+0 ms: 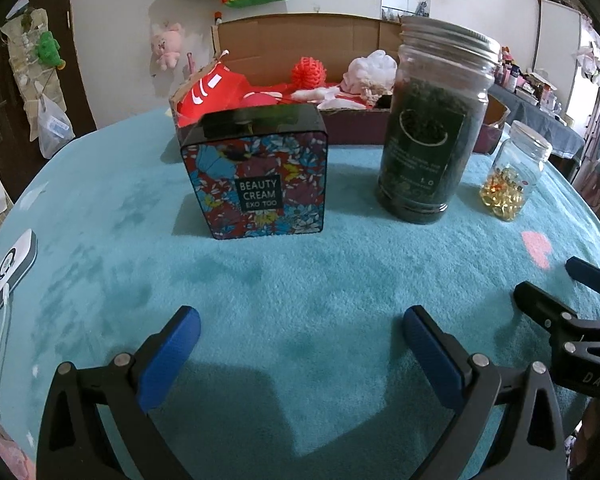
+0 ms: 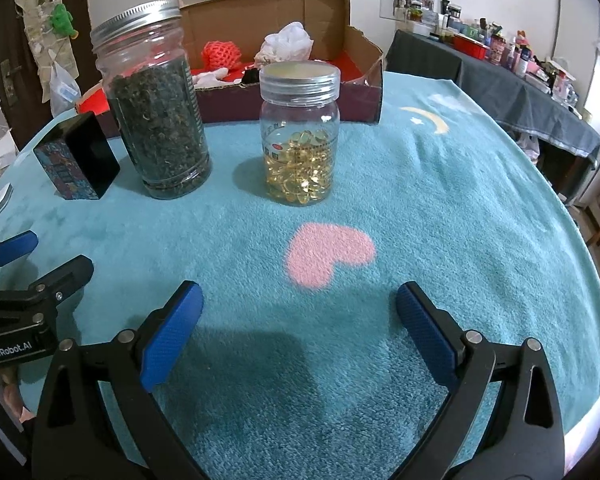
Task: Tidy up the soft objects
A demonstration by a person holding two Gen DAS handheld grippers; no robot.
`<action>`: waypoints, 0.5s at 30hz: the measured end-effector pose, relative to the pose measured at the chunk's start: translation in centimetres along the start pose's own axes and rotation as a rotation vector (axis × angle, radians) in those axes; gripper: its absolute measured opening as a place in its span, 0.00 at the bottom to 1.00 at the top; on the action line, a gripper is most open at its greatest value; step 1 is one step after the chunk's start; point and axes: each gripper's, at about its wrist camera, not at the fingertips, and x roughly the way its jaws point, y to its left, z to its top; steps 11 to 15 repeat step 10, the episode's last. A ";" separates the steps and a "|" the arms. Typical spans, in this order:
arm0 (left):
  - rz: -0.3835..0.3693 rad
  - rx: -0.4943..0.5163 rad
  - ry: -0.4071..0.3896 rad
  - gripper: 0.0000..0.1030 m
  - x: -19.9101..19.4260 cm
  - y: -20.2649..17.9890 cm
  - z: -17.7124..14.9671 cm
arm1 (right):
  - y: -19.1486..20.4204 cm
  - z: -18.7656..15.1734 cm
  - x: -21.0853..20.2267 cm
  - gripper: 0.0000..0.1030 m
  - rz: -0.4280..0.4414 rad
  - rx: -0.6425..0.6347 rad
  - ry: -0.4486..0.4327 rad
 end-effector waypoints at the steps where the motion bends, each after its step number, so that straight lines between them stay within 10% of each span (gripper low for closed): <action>1: 0.000 0.001 -0.001 1.00 0.0 0.0 0.0 | 0.0 0.0 0.0 0.97 0.000 0.001 0.000; 15: -0.002 -0.001 0.002 1.00 0.0 0.0 0.0 | 0.0 0.1 0.1 0.97 -0.003 0.006 0.000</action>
